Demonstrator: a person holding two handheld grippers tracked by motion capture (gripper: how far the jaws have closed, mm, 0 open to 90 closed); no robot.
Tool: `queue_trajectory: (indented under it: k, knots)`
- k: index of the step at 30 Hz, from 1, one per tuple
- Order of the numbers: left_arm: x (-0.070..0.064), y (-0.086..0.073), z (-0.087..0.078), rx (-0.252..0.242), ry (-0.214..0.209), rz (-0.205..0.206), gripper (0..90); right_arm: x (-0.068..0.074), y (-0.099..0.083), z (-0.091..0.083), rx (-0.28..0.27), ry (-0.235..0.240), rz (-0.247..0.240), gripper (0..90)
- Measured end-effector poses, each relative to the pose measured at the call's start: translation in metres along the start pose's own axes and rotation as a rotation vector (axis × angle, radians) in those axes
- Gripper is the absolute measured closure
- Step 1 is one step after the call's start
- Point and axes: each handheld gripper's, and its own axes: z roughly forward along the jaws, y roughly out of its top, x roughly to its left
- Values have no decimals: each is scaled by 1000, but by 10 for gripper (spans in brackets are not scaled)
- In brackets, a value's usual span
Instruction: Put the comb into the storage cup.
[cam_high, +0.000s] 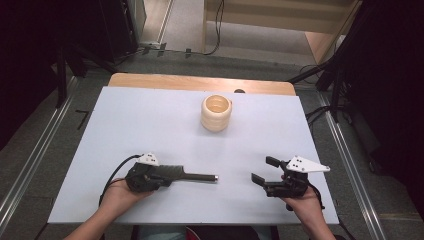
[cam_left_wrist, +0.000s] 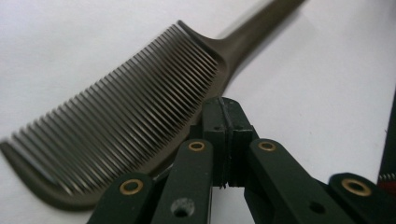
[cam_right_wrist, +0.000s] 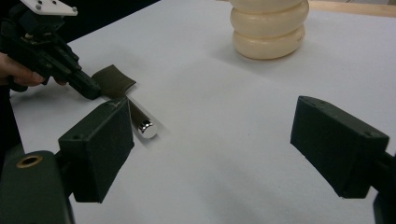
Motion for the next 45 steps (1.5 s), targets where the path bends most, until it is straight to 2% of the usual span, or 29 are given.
queue_trajectory:
  k: [7,19,24,33,40,43,45]
  knots:
    - [10,8,3,-25,26,-35,900,0,0,0,-1,1,-1,116]
    - [25,22,14,-70,33,-97,900,0,0,0,-3,4,1,116]
    - [29,30,19,-83,37,-107,900,0,0,0,-4,3,2,116]
    - [32,45,32,-89,34,-95,900,-1,0,0,-5,3,3,116]
    - [32,57,43,-86,7,-72,900,-1,1,0,-9,3,2,116]
    - [31,62,47,-81,9,-56,900,-1,1,0,-10,4,3,116]
    - [32,64,50,-87,-2,-59,900,-1,1,0,-10,2,1,116]
